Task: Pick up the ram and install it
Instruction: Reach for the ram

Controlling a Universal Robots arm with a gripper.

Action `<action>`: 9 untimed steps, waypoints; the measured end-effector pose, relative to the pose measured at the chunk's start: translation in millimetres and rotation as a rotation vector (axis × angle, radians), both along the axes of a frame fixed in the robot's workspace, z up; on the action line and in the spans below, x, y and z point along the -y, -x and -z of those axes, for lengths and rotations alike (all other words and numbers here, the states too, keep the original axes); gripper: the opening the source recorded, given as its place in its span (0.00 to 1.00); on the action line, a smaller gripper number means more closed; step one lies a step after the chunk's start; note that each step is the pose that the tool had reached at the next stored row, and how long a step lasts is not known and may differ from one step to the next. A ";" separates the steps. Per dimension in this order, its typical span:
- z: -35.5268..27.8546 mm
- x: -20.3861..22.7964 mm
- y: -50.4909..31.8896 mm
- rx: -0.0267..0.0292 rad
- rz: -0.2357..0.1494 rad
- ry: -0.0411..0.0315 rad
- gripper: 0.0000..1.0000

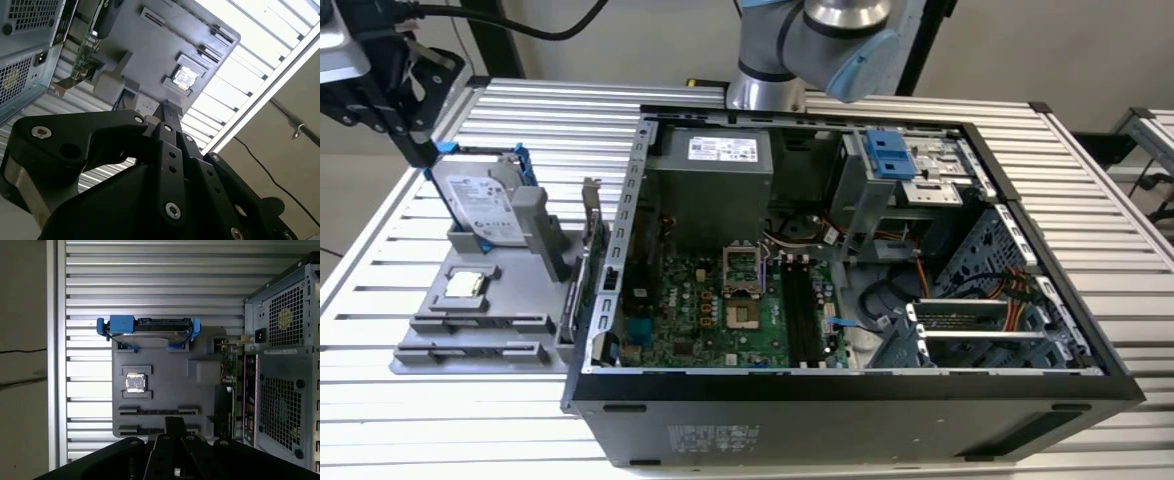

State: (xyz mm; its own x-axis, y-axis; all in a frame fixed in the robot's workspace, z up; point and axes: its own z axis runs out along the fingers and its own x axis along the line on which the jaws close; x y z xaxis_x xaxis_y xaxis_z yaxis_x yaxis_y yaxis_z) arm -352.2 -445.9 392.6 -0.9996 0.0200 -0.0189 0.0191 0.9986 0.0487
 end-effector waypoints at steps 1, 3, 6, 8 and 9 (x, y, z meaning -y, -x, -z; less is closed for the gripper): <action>0.0 0.6 0.1 0.0000 0.000 0.0000 0.00; 0.0 2.1 0.5 0.0000 0.000 0.0001 0.00; 0.0 4.3 0.9 0.0000 0.000 0.0001 0.00; 0.0 5.8 1.3 0.0000 0.000 0.0000 0.00; 0.0 6.6 1.4 0.0000 0.000 0.0000 0.00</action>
